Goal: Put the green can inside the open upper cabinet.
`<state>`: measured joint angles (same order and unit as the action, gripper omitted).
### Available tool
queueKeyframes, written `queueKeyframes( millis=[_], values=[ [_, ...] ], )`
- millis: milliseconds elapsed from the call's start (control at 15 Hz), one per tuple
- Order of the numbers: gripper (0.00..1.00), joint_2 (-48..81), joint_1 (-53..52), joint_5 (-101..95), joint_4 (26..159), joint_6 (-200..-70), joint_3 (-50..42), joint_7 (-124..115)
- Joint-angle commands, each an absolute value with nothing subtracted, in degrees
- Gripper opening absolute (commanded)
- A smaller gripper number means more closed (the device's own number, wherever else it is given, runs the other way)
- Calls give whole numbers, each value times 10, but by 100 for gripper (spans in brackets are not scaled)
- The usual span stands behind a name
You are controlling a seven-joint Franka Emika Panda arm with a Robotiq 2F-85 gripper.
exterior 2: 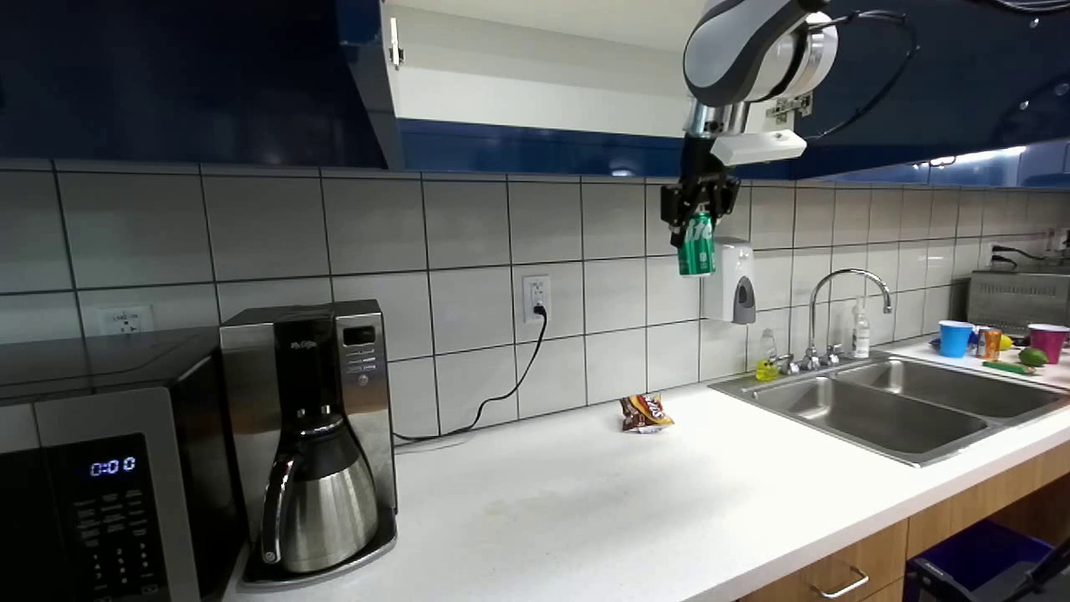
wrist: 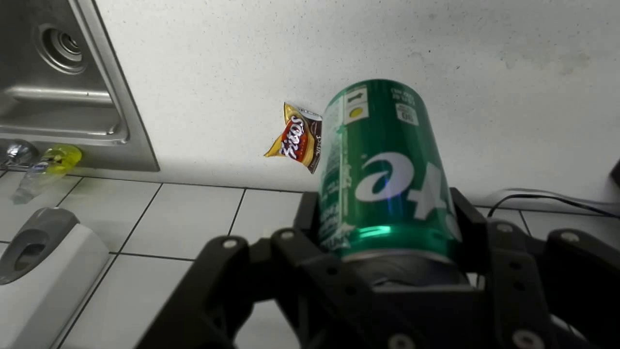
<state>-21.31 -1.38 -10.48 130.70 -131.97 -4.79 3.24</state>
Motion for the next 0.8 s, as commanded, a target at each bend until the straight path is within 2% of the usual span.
queueKeyframes(
  millis=[0, 733],
  values=[
    [39, -226, -3, -95, 1259, -1268, -29, 37],
    [39, -197, -6, -77, 1099, -1189, -15, 25]
  ],
)
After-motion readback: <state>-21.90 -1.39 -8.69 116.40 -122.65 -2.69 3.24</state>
